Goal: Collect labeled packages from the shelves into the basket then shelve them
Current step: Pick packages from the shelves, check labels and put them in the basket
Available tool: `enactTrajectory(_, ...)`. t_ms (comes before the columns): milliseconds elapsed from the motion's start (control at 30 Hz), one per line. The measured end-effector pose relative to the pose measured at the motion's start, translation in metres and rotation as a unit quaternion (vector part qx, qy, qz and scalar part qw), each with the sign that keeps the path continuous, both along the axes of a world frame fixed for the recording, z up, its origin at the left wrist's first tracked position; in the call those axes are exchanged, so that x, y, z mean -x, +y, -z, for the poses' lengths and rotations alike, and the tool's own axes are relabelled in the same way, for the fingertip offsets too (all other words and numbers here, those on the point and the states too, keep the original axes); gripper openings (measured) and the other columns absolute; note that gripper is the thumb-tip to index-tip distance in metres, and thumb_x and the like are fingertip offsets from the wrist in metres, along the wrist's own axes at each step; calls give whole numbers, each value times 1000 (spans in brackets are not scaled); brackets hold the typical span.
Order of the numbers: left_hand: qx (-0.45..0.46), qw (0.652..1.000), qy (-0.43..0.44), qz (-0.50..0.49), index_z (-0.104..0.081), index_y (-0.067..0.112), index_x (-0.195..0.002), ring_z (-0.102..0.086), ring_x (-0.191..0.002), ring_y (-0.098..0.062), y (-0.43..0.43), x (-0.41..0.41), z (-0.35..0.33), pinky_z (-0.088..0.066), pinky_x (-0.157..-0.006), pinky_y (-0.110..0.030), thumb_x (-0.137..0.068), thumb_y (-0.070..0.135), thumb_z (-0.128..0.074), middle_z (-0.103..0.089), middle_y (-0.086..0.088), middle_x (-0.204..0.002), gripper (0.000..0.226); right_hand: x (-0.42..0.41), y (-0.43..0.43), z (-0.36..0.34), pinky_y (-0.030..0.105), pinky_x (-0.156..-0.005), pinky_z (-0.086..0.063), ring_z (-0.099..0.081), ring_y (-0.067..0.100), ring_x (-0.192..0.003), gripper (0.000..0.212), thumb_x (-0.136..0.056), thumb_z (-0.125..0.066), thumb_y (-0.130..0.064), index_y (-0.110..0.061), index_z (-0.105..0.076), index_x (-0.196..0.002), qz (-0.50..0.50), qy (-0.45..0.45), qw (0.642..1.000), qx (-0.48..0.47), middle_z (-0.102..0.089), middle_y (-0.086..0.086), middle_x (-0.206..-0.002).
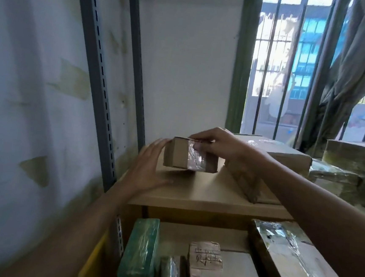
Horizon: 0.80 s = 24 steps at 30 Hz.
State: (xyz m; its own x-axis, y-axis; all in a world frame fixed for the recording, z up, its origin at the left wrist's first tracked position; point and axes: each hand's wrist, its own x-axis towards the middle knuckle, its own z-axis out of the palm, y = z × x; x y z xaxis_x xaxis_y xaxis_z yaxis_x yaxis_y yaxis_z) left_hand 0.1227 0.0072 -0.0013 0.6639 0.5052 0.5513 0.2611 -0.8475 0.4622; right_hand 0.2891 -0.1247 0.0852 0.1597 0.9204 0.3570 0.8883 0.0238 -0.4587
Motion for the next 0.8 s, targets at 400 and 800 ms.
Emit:
enactTrajectory(400, 237, 952, -163, 104, -32, 46, -129, -54, -93, 0, -23, -6, -34, -44, -69, -15, -80, 46, -57, -54, 9, -124, 55, 12, -9, -10, 40, -89, -53, -60, 14, -105, 77, -72, -68, -47, -41, -31, -139, -1, 214, 966, -148, -55, -2, -125)
enactTrajectory(800, 171, 958, -170, 157, -25, 64, -121, -58, -96, 12, -31, 6, -7, -54, -72, -17, -64, 47, -72, -52, 32, -108, 75, 14, -13, 15, 38, -80, -58, -65, 13, -98, 60, -82, -66, -43, -27, -39, -134, 121, 247, 893, -356, -61, -3, -122)
